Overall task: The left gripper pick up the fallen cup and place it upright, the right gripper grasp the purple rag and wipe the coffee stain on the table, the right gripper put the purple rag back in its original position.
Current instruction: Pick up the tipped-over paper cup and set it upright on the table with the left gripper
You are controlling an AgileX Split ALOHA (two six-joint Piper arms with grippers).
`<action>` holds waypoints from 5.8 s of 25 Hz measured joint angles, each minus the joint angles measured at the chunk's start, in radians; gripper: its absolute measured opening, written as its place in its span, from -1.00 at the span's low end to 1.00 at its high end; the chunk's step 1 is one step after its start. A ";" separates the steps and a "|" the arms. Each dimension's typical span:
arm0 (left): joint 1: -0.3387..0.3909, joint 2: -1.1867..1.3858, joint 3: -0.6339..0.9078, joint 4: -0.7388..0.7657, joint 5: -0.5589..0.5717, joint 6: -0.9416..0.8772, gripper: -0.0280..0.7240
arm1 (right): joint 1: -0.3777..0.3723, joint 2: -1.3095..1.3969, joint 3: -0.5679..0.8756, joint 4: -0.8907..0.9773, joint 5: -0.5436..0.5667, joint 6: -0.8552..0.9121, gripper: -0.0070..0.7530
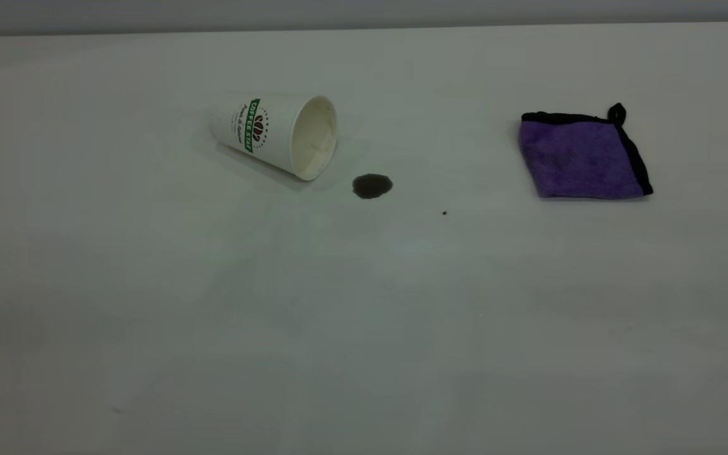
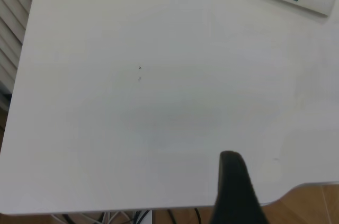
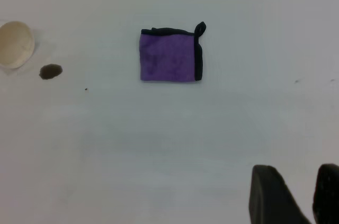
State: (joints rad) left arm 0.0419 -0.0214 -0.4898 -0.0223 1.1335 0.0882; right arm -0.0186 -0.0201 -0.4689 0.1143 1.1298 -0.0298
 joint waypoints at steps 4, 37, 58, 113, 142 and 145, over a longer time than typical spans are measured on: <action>0.000 0.000 0.000 0.000 0.000 0.000 0.47 | 0.000 0.000 0.000 0.000 0.000 0.000 -0.35; 0.000 0.000 0.000 0.000 0.000 0.000 0.47 | 0.000 0.000 0.000 0.000 0.000 0.000 -0.35; -0.004 0.814 -0.158 -0.281 -0.367 0.261 0.50 | 0.000 0.000 0.000 0.000 0.000 0.000 -0.35; -0.679 2.429 -1.019 1.052 -0.648 -1.021 0.51 | 0.000 0.000 0.000 0.003 0.000 0.000 -0.35; -0.443 2.210 -1.057 0.481 -0.429 -0.334 -0.93 | 0.000 0.000 0.000 0.003 0.000 0.000 -0.35; -0.331 2.221 -1.080 0.141 -0.425 -0.039 -0.93 | 0.000 0.000 0.000 0.003 0.000 0.000 -0.35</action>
State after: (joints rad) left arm -0.2894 2.1992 -1.5693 0.1186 0.7087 0.0491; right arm -0.0186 -0.0201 -0.4689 0.1177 1.1298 -0.0298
